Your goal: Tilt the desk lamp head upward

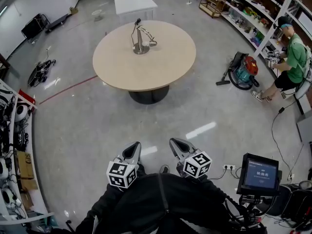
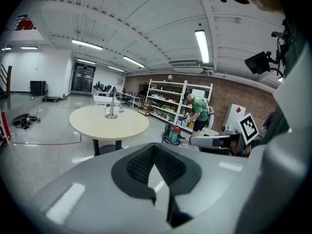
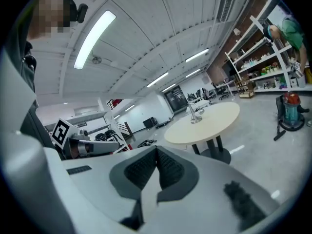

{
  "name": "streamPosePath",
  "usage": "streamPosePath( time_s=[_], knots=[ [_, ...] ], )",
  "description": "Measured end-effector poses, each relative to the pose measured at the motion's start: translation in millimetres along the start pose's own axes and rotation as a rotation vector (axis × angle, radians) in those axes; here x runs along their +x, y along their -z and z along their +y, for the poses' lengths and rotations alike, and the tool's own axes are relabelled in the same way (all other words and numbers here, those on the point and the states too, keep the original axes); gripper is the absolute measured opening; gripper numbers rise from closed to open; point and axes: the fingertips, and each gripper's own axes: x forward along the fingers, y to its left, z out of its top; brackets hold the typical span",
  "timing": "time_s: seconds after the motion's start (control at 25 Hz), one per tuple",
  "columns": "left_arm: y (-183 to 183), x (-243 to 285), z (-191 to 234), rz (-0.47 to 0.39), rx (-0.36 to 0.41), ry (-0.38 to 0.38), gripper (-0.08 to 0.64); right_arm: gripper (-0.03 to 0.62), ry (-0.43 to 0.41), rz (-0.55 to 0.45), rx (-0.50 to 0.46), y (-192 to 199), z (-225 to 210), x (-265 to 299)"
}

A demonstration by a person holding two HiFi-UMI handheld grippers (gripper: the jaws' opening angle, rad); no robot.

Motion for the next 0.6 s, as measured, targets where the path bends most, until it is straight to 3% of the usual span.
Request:
streamPosePath(
  time_s=[0.2, 0.4, 0.6],
  knots=[
    [-12.6, 15.9, 13.8, 0.025, 0.006, 0.052, 0.006, -0.008, 0.055, -0.012, 0.02, -8.8, -5.7, 10.8],
    [-26.5, 84.7, 23.6, 0.029, 0.011, 0.126, 0.006, -0.008, 0.135, -0.021, 0.012, -27.0, -62.9, 29.3],
    [-48.7, 114.3, 70.6, 0.018, -0.002, 0.187, 0.006, -0.008, 0.199, -0.015, 0.004, -44.3, -77.3, 77.6]
  ],
)
